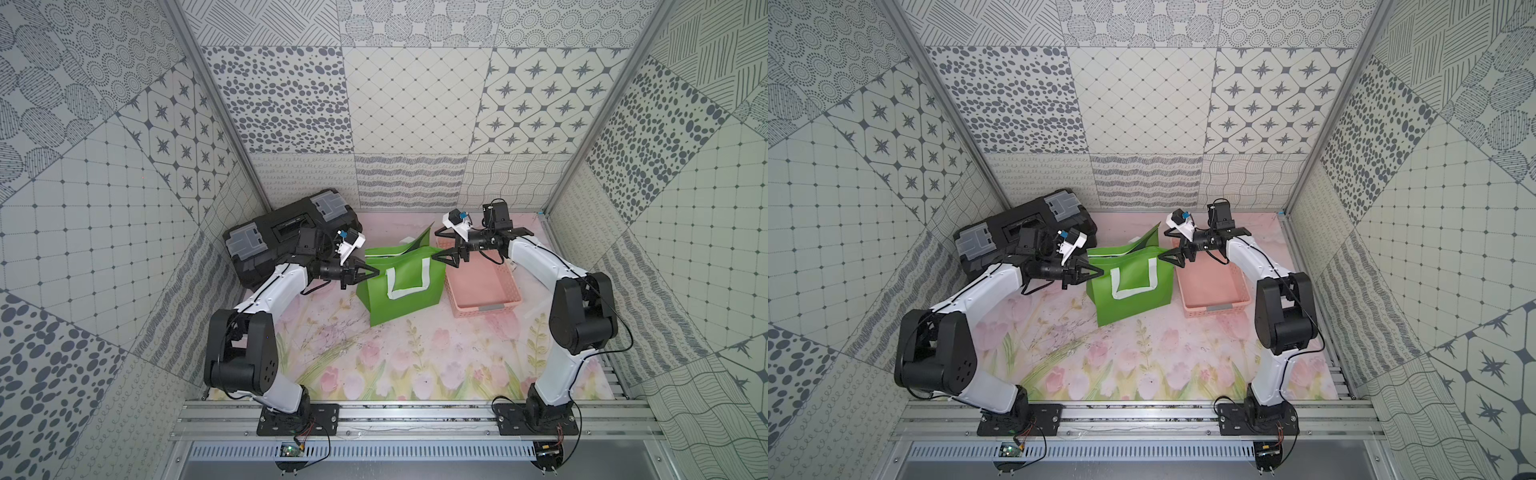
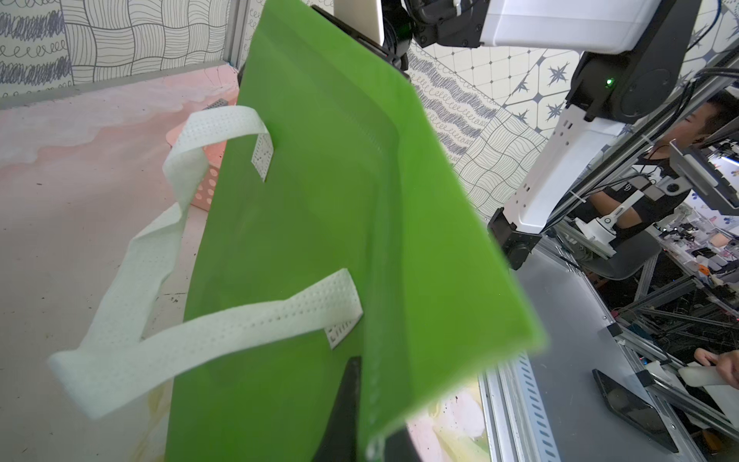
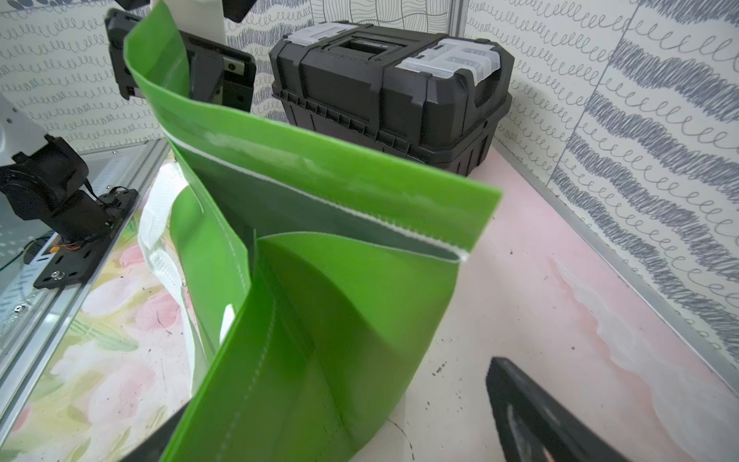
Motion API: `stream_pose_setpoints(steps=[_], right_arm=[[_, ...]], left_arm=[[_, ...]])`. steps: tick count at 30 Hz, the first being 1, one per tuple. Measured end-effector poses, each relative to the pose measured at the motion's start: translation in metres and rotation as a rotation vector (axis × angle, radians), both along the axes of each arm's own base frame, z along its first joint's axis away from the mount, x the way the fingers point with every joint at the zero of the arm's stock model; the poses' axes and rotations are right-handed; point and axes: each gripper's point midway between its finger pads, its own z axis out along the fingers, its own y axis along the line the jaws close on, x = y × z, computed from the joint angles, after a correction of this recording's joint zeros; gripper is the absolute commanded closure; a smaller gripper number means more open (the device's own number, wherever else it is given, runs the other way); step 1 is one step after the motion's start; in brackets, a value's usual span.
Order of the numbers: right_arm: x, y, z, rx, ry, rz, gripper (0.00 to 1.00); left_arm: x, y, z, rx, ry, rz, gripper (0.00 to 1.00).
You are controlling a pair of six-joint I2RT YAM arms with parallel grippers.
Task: Place the ice pack in the delivery bag
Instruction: Close the delivery bag at the center of the board.
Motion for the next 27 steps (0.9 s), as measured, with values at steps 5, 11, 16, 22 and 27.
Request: stream_pose_setpoints(steps=[5, 11, 16, 22, 27], right_arm=[[0.006, 0.016, 0.0, 0.026, 0.004, 0.042, 0.01], [0.015, 0.03, 0.0, 0.054, 0.011, 0.072, 0.01], [0.008, 0.043, 0.001, 0.077, 0.028, 0.113, 0.03], [-0.005, 0.06, 0.001, 0.096, 0.039, 0.167, 0.08], [-0.012, 0.059, -0.008, 0.097, 0.056, 0.17, 0.14]], left_arm=[[0.001, 0.002, -0.003, -0.005, 0.016, 0.001, 1.0], [0.003, 0.008, -0.005, -0.01, 0.039, 0.014, 1.0], [0.005, 0.013, -0.006, -0.02, 0.048, 0.022, 1.0], [0.007, 0.019, -0.005, -0.033, 0.058, 0.034, 1.0], [0.011, 0.027, -0.007, -0.045, 0.07, 0.053, 1.0]])
